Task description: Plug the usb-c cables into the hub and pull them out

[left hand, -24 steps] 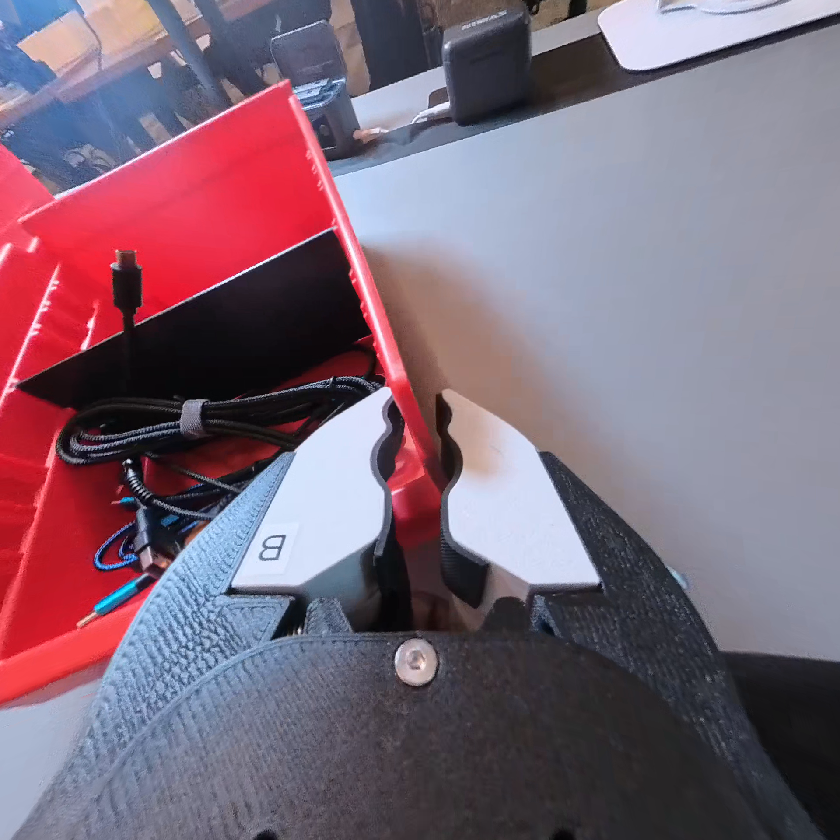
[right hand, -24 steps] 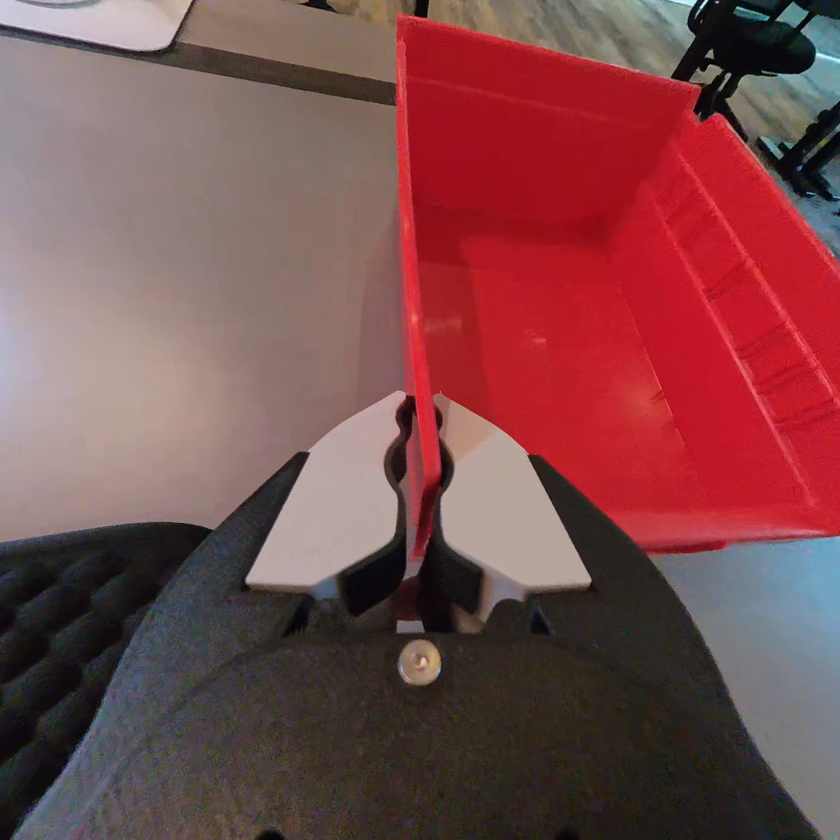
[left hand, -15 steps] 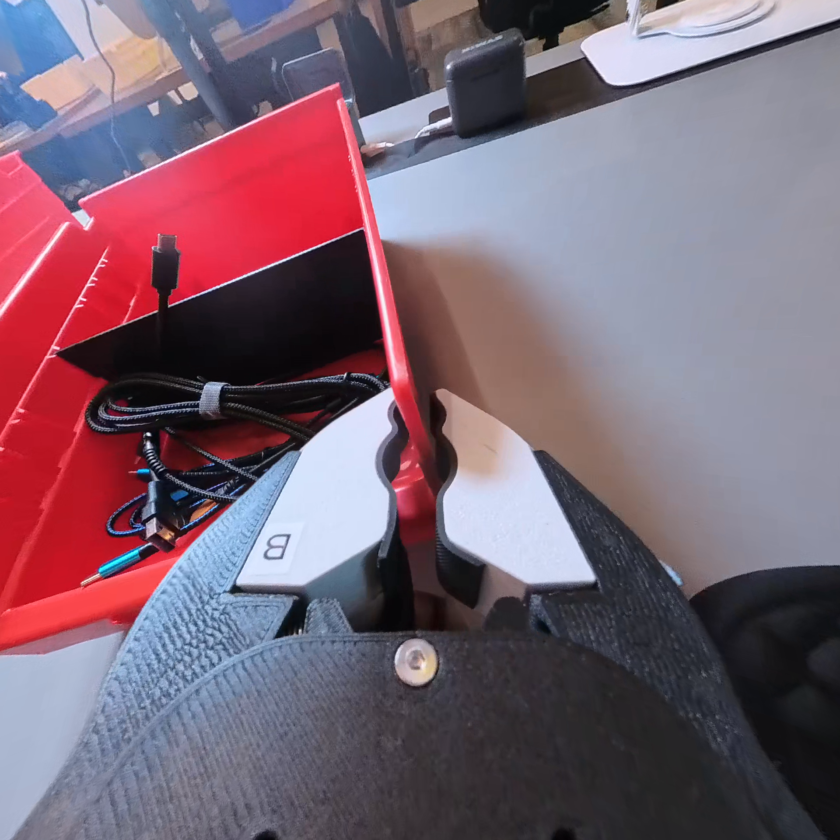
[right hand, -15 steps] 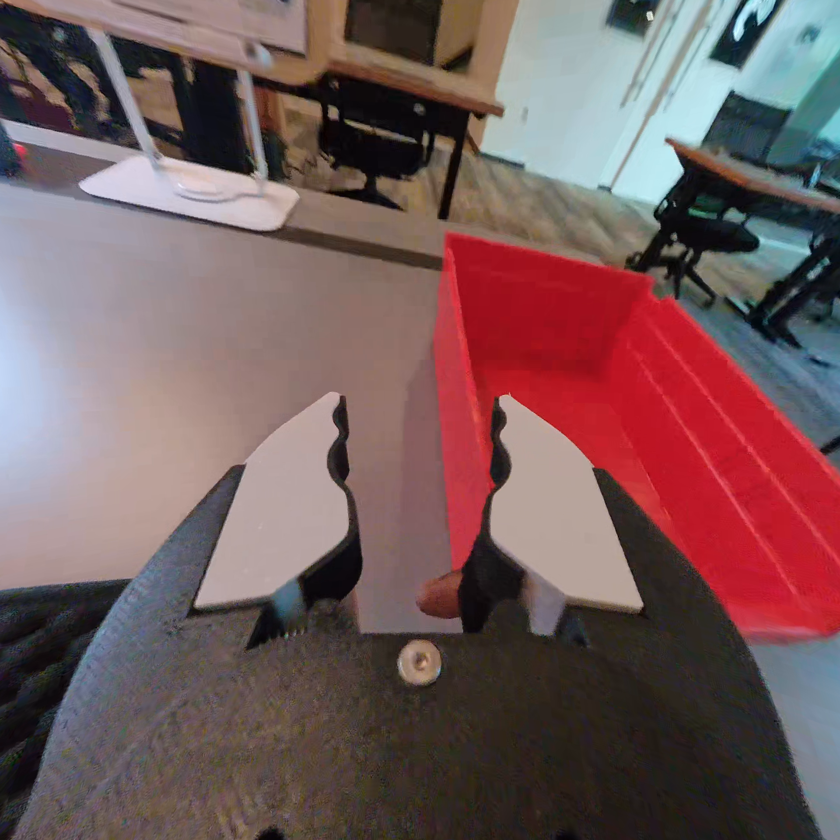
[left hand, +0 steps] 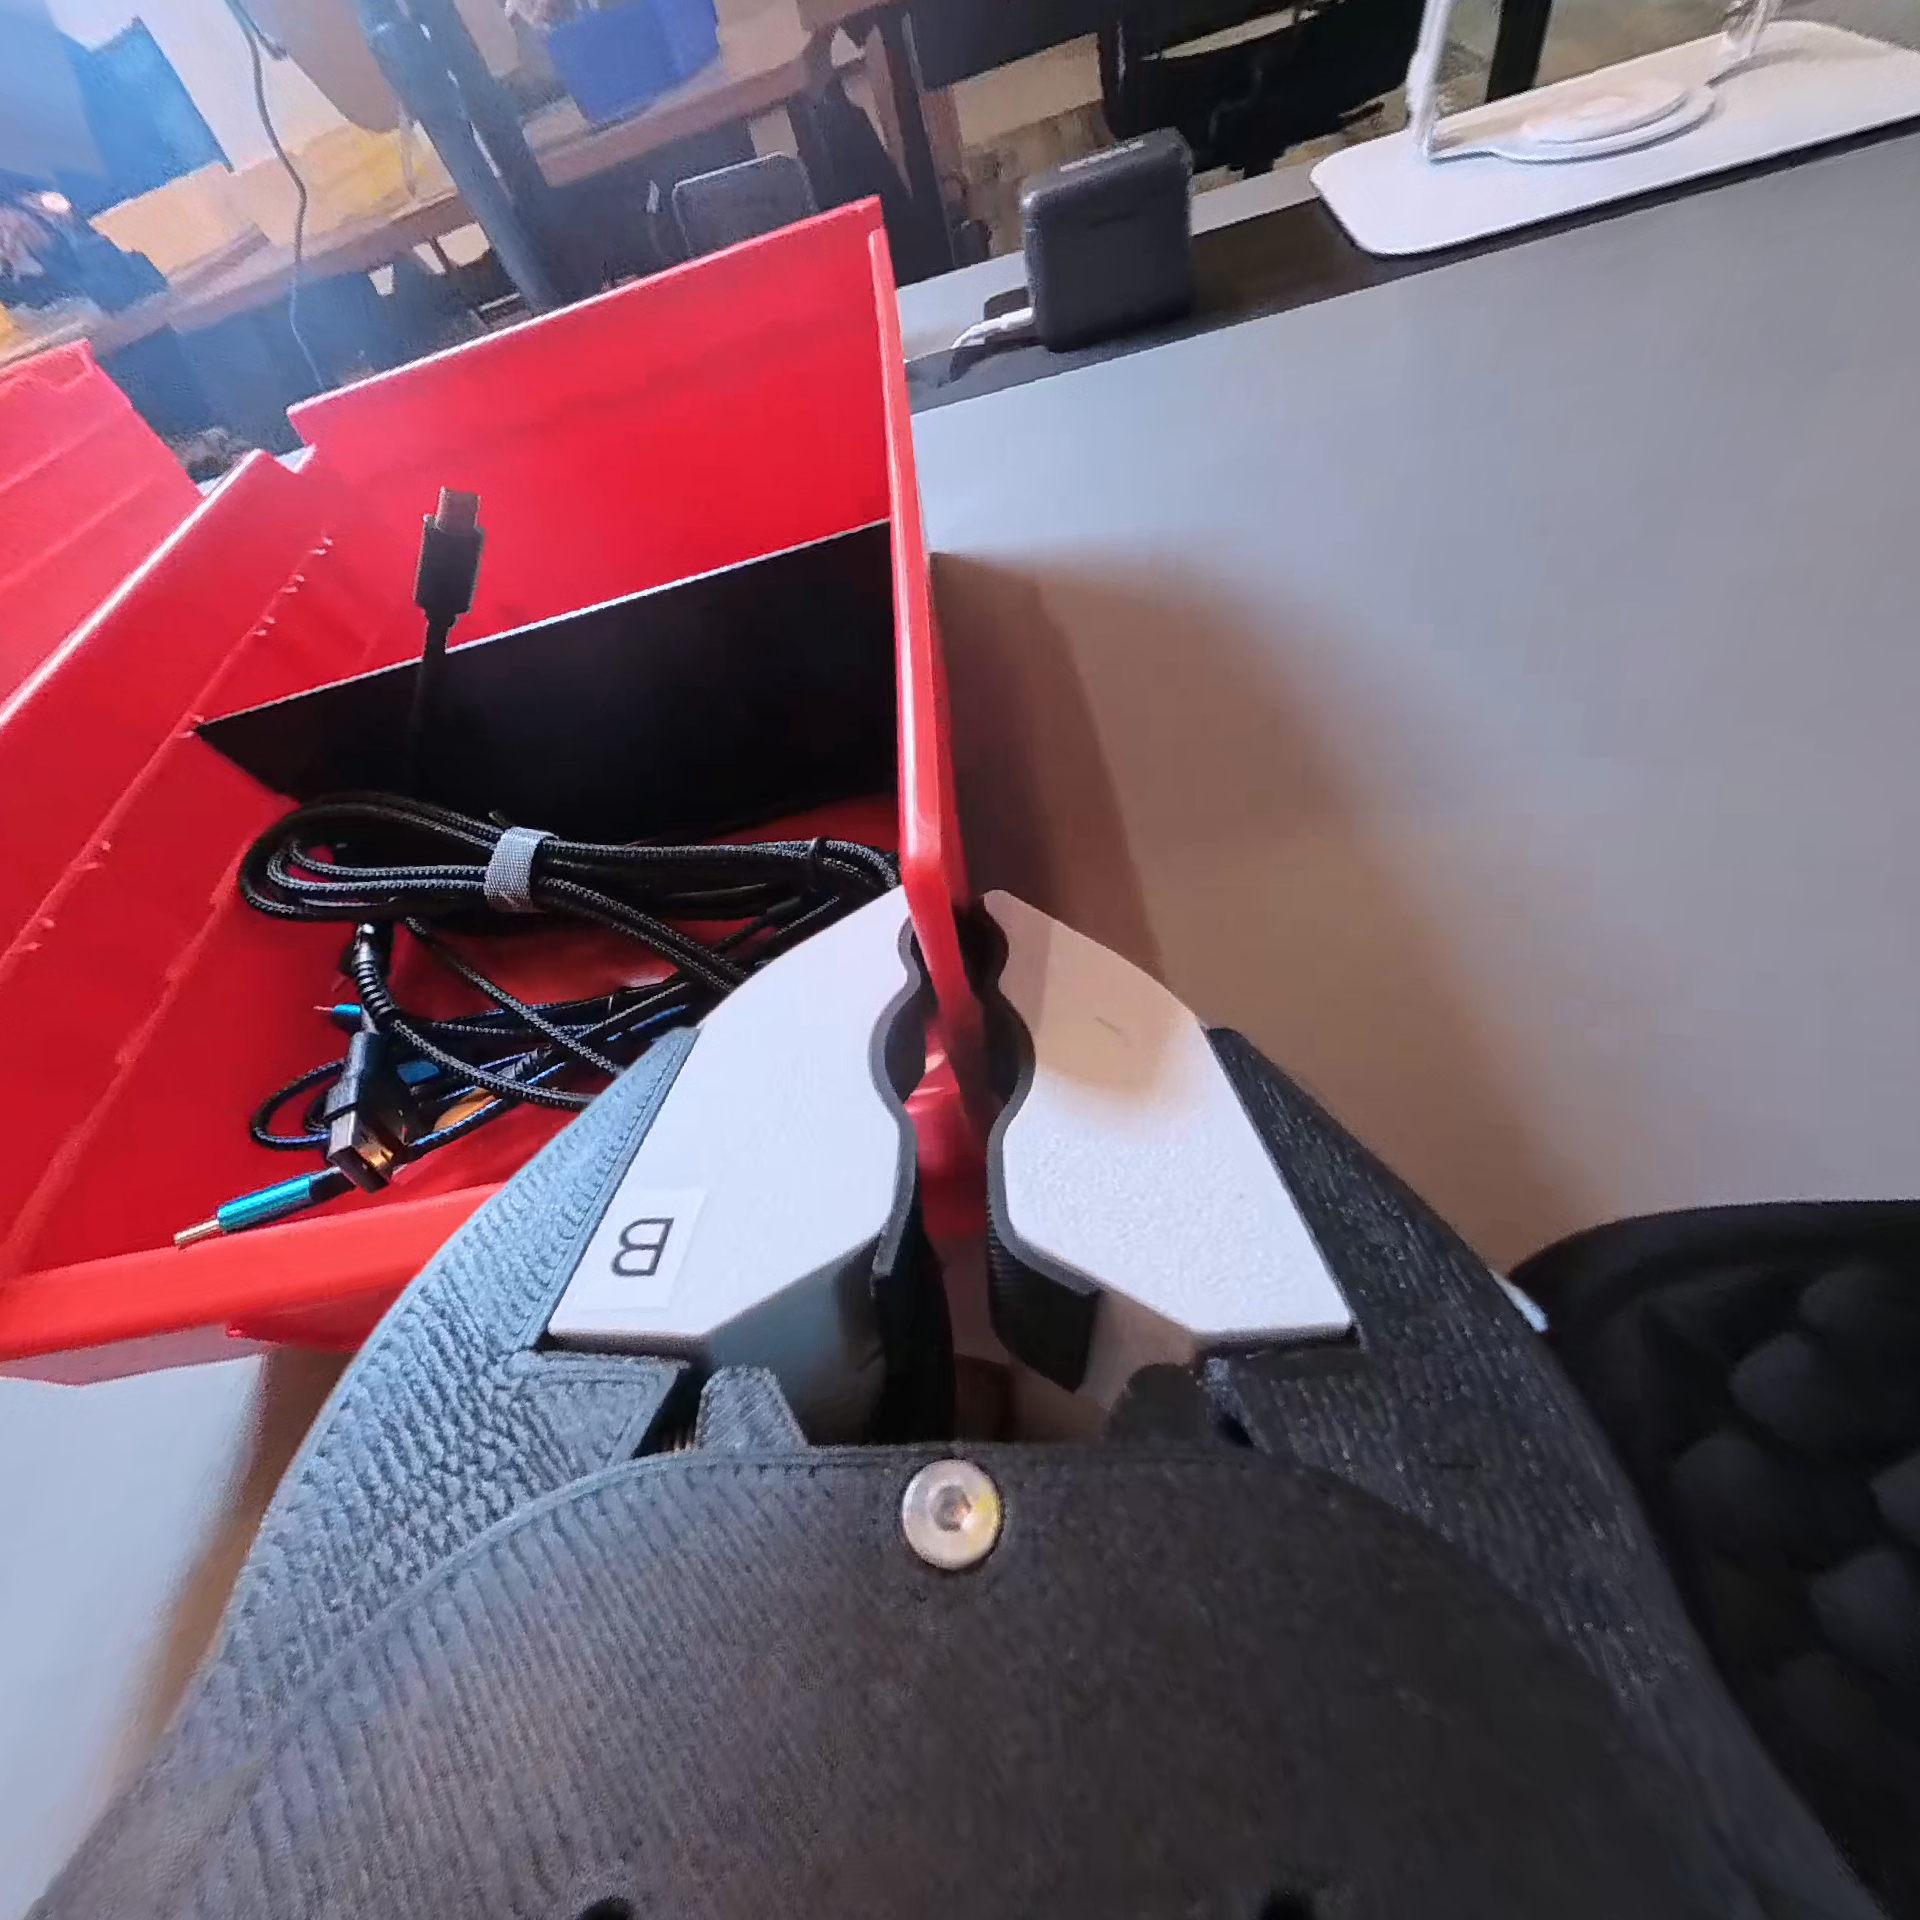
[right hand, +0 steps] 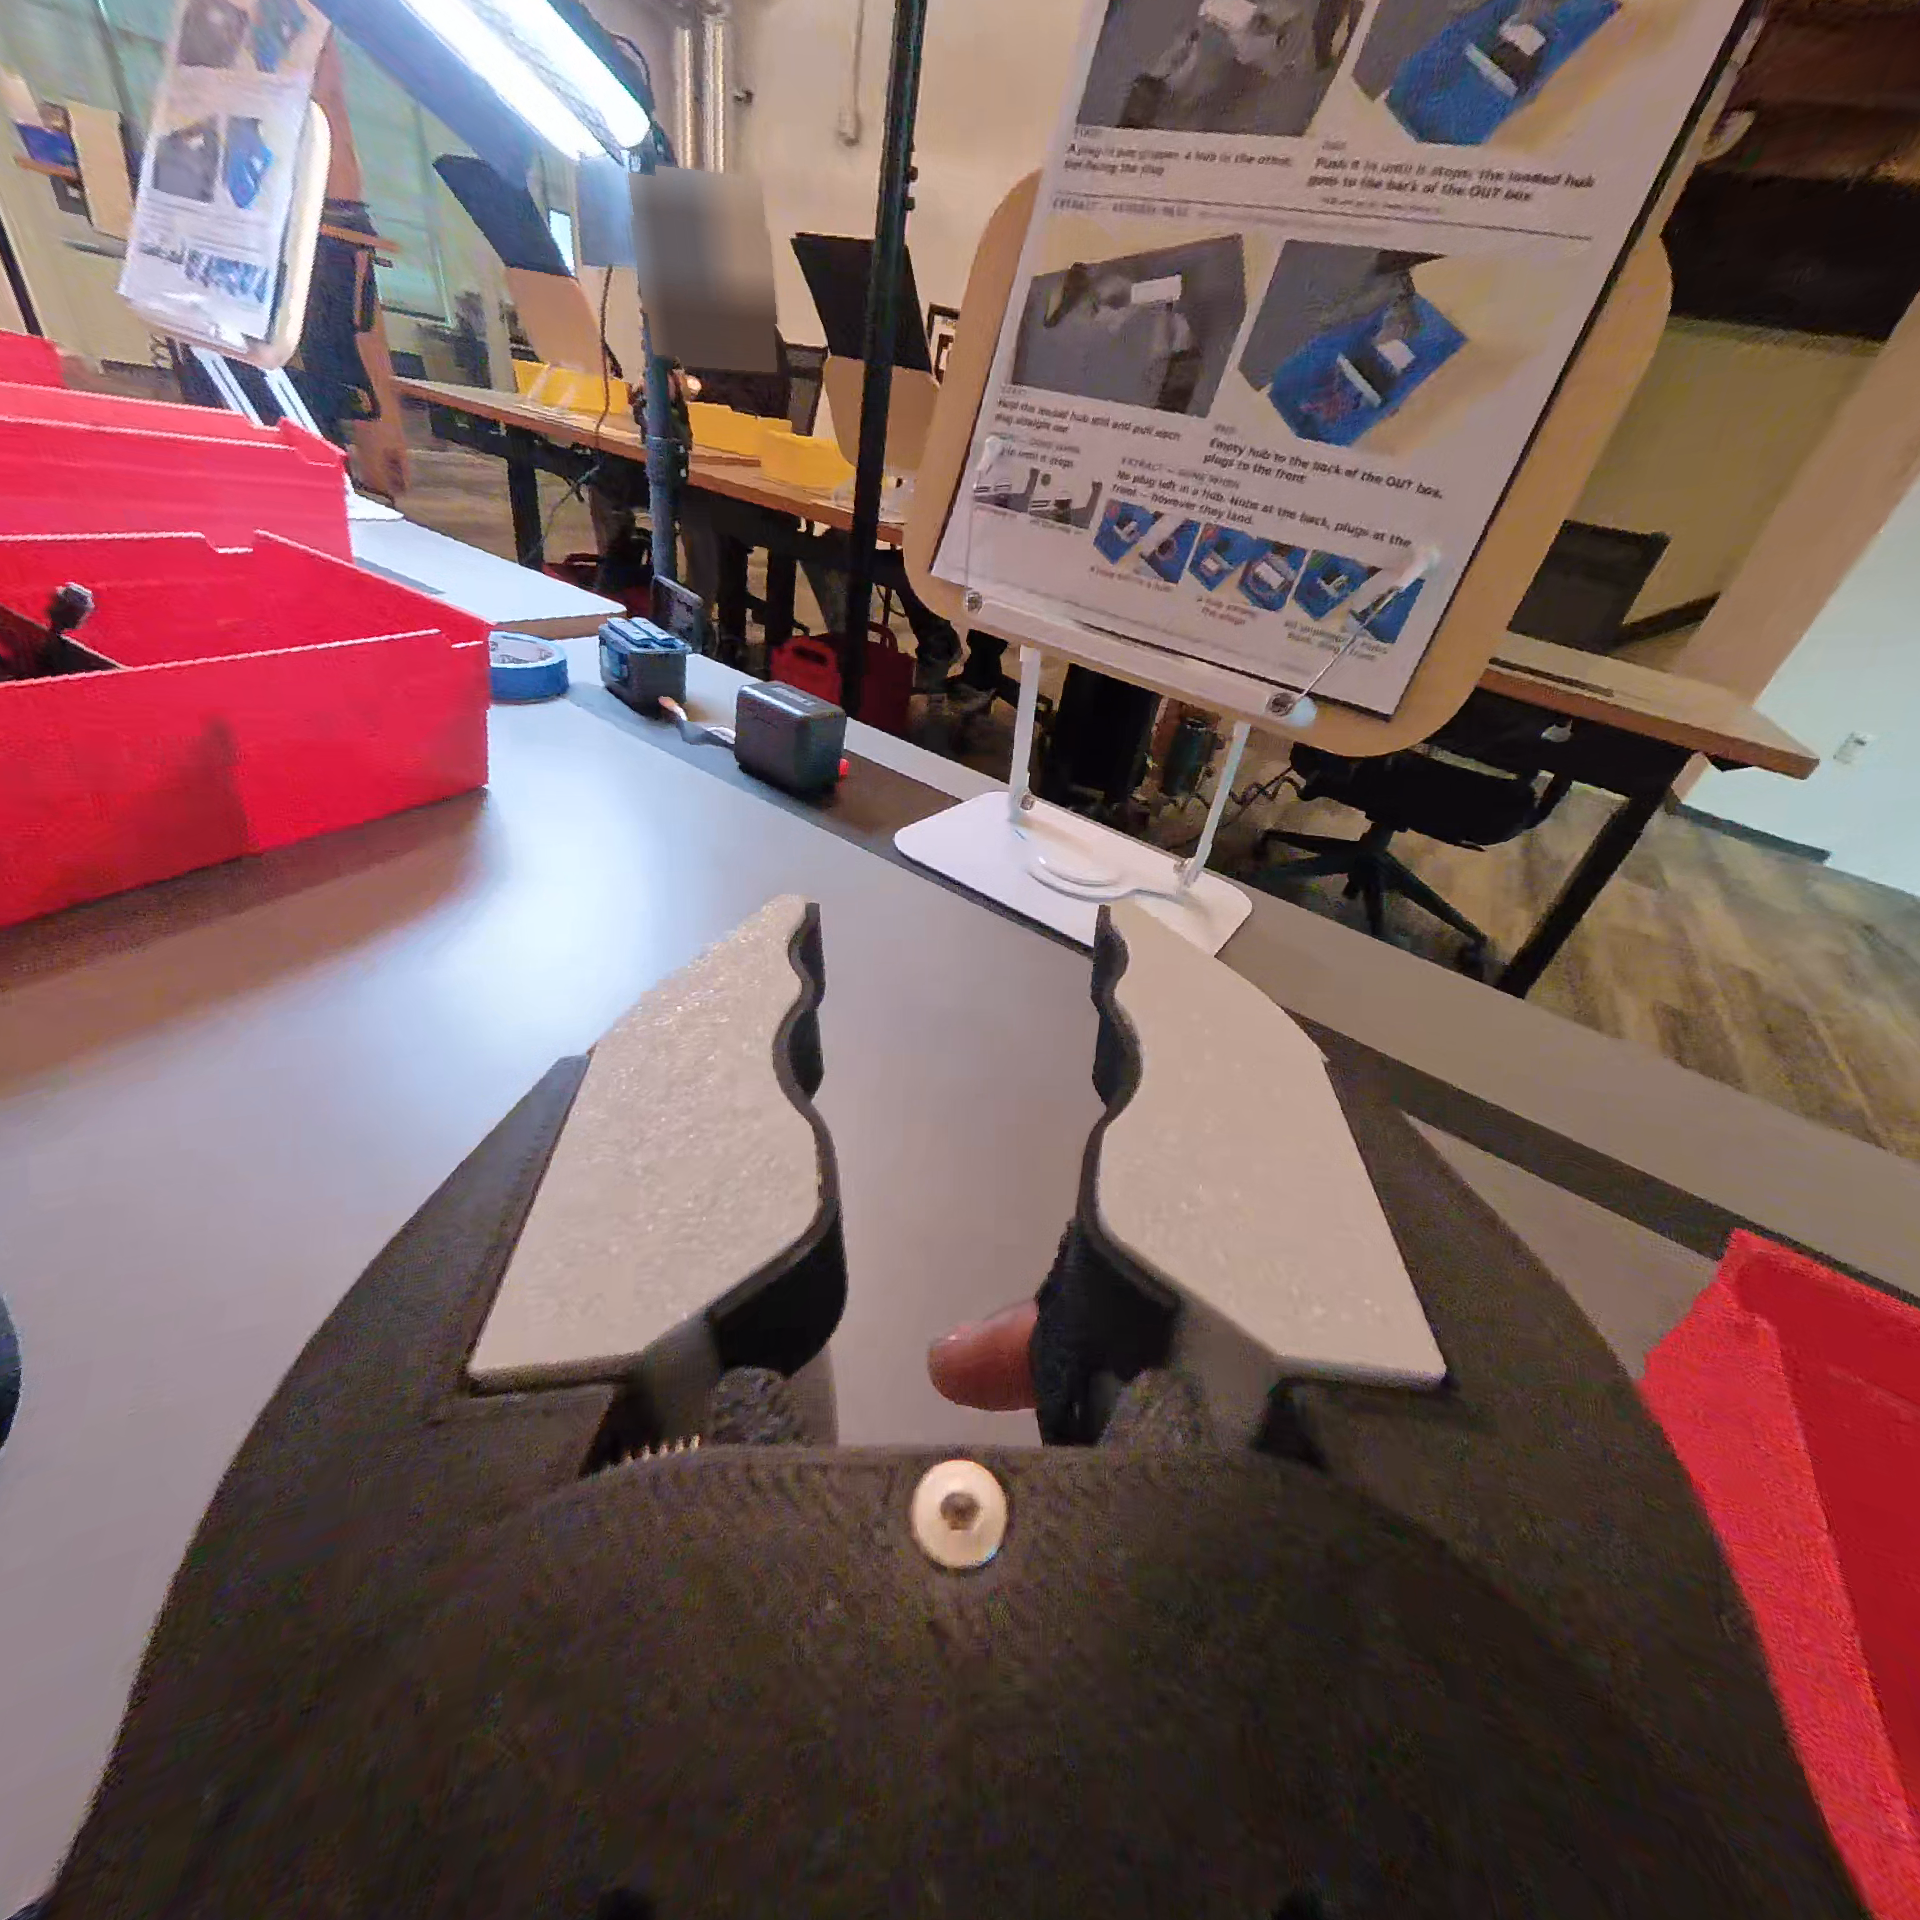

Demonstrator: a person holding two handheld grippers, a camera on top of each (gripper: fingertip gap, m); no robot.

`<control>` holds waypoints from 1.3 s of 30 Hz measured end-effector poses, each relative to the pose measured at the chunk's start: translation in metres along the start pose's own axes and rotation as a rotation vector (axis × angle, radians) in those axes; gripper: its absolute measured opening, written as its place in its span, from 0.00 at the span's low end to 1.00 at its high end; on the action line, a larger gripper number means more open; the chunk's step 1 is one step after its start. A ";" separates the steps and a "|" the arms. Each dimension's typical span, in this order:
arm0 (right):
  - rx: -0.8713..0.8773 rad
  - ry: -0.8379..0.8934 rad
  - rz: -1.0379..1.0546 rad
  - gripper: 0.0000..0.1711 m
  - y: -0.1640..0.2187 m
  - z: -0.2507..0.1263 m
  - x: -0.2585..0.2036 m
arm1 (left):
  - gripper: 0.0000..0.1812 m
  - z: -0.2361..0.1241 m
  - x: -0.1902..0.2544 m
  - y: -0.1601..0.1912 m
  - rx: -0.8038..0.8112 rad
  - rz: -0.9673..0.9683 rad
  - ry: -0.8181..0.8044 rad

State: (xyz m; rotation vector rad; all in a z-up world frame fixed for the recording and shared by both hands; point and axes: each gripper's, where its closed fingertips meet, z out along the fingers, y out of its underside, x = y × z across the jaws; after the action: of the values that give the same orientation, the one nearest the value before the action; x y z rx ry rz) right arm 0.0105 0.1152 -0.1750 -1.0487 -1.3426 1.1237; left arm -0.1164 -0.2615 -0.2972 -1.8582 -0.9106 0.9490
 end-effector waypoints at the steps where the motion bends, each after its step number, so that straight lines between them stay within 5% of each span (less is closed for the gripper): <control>1: 0.002 0.005 0.006 0.29 0.005 -0.004 -0.001 | 0.06 -0.001 0.003 0.000 -0.003 0.010 0.027; 6: 0.007 0.044 0.085 0.27 0.030 -0.026 0.003 | 0.20 -0.020 0.011 -0.004 -0.013 0.071 0.212; 12: -0.036 0.044 0.153 0.28 0.038 -0.024 0.000 | 0.24 -0.014 0.012 -0.008 0.005 0.003 0.240; 17: -0.169 0.004 0.110 0.30 0.059 0.004 -0.008 | 0.05 0.007 0.005 -0.001 -0.013 -0.036 0.100; 31: -0.113 -0.032 0.152 0.27 0.064 0.004 -0.019 | 0.05 -0.008 0.033 -0.002 -0.018 0.042 0.059; 36: -0.135 -0.046 0.156 0.29 0.069 0.006 -0.019 | 0.28 -0.027 0.059 -0.018 -0.009 -0.038 0.337; 39: -0.127 -0.051 0.174 0.29 0.070 0.004 -0.017 | 0.40 -0.042 0.038 -0.060 0.040 -0.035 0.435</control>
State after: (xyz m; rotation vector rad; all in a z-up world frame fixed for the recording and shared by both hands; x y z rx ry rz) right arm 0.0077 0.1108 -0.2468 -1.2571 -1.3981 1.2121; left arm -0.0763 -0.2208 -0.2376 -1.9044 -0.6494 0.5042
